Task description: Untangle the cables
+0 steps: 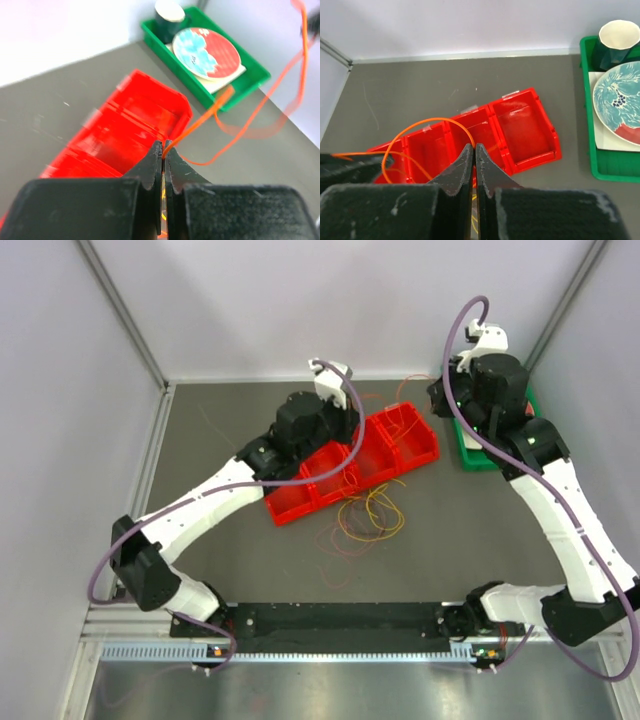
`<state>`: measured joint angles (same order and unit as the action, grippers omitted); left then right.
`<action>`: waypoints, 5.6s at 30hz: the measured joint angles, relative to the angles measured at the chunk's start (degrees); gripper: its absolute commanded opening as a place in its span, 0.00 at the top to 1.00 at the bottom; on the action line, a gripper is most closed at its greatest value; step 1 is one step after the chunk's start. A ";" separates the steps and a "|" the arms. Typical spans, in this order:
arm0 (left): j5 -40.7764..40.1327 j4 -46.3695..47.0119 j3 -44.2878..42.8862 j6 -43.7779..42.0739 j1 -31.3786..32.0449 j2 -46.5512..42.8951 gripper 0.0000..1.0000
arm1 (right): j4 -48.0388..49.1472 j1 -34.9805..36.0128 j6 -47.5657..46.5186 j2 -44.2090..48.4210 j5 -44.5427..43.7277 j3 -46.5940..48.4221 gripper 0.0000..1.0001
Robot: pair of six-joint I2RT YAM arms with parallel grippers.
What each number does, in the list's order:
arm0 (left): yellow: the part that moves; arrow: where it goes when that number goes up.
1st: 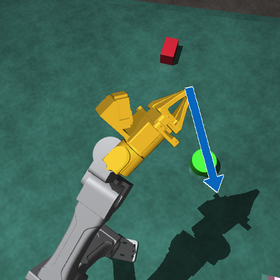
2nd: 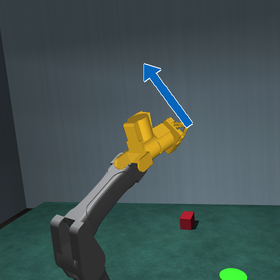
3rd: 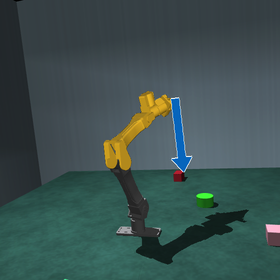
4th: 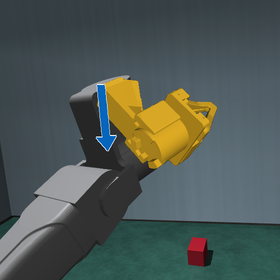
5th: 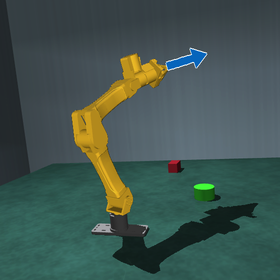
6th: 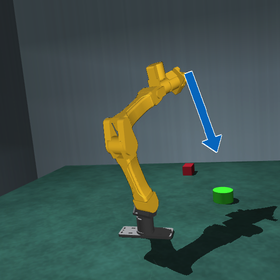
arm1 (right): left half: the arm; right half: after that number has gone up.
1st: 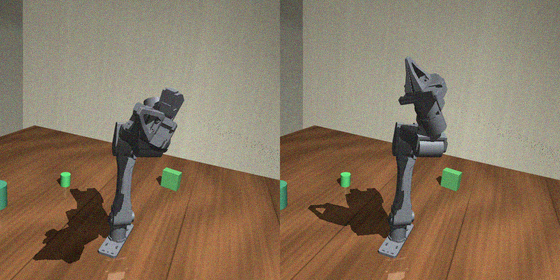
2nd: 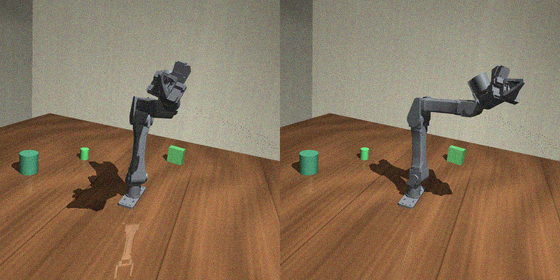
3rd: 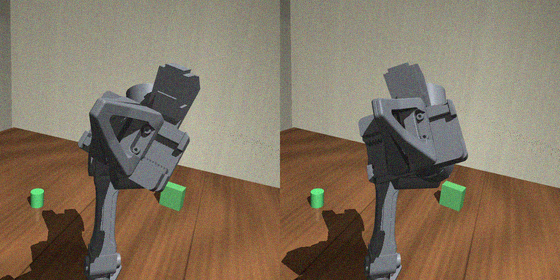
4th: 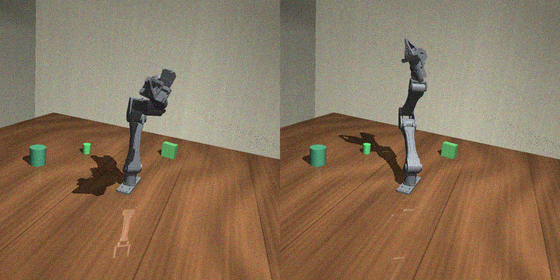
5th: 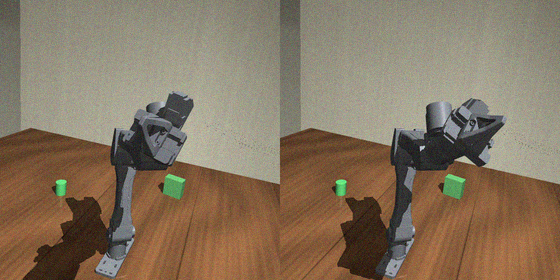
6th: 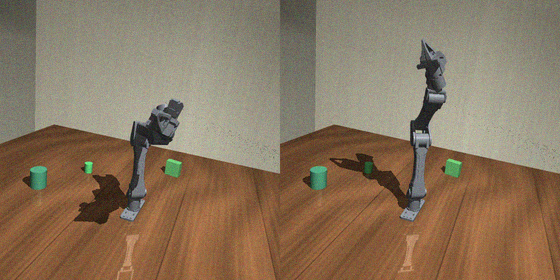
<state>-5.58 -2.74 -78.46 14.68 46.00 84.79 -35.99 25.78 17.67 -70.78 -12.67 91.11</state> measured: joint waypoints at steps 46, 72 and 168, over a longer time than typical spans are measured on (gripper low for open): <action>11.69 -1.55 -3.67 9.01 -16.85 7.37 1.00 | 16.65 1.79 14.10 -25.51 18.56 2.56 1.00; 12.83 2.49 7.78 13.70 -19.52 10.62 0.31 | 17.55 4.98 15.61 -38.36 18.62 -1.38 1.00; 20.24 -14.80 1.57 14.12 -24.59 9.51 1.00 | 13.53 1.01 12.41 -11.45 15.08 -20.98 0.44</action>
<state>14.66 -17.54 -76.88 28.80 21.41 94.30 -22.46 26.79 30.09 -82.24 2.42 70.13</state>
